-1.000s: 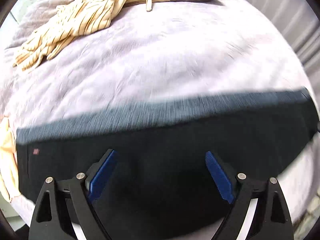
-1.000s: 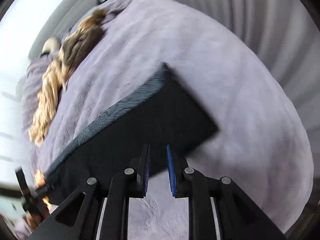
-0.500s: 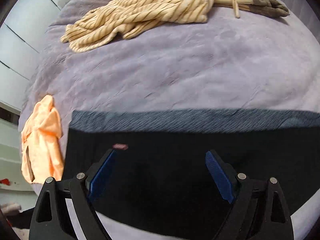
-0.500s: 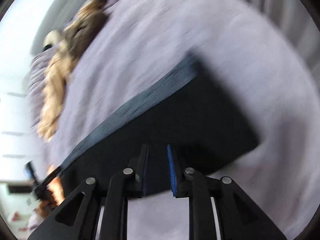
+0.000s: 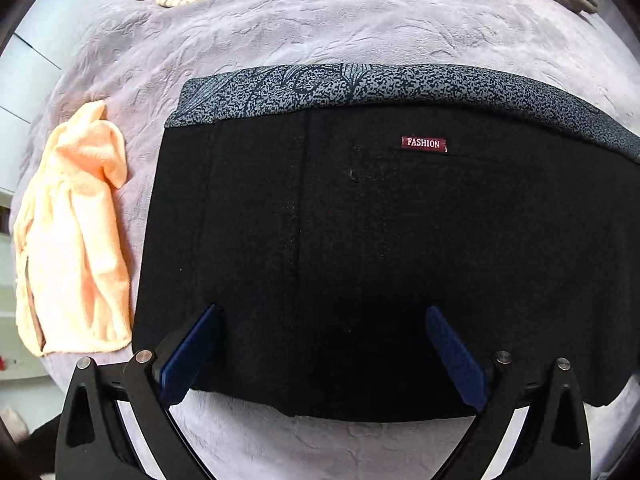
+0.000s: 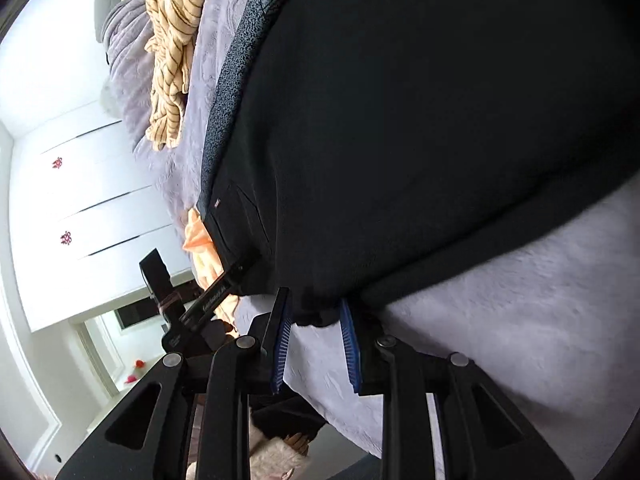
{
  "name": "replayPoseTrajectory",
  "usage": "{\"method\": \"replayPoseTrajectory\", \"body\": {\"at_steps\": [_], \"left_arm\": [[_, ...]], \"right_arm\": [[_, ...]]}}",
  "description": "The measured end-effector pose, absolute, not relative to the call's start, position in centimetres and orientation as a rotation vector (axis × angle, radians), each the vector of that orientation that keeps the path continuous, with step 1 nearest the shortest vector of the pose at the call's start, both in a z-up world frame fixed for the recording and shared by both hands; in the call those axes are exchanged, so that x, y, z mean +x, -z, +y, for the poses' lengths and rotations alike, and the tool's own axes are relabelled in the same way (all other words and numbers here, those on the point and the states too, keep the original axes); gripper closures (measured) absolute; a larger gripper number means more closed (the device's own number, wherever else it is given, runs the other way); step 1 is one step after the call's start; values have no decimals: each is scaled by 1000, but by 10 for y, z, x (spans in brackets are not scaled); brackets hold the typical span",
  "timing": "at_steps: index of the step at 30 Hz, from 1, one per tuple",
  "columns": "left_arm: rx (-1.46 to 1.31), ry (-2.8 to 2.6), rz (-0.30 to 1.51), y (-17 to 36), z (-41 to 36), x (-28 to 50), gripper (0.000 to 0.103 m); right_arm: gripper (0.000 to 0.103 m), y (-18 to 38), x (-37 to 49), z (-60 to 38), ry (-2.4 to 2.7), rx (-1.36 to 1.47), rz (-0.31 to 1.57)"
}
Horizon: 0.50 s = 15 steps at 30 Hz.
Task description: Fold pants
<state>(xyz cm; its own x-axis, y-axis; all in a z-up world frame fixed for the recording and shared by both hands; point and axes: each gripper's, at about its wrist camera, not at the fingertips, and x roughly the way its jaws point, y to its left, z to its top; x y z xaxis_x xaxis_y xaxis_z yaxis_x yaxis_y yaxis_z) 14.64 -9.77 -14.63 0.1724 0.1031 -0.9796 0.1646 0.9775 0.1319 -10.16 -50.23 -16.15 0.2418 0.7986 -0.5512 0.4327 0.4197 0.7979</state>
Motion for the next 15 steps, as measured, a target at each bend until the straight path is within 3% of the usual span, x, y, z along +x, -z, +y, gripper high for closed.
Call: {"method": "replayPoseTrajectory", "body": {"at_steps": [5, 7, 11, 15], "left_arm": [[201, 80, 1393, 148, -95, 142, 0], [210, 94, 1387, 147, -93, 138, 0], [200, 110, 1373, 149, -89, 132, 0], [228, 92, 1374, 149, -84, 131, 0]], "right_arm": [[76, 159, -92, -498, -301, 1190, 1378], [92, 151, -85, -502, -255, 1125, 1398], [94, 111, -81, -492, -257, 836, 1404], [95, 137, -101, -491, -196, 772, 1443]]}}
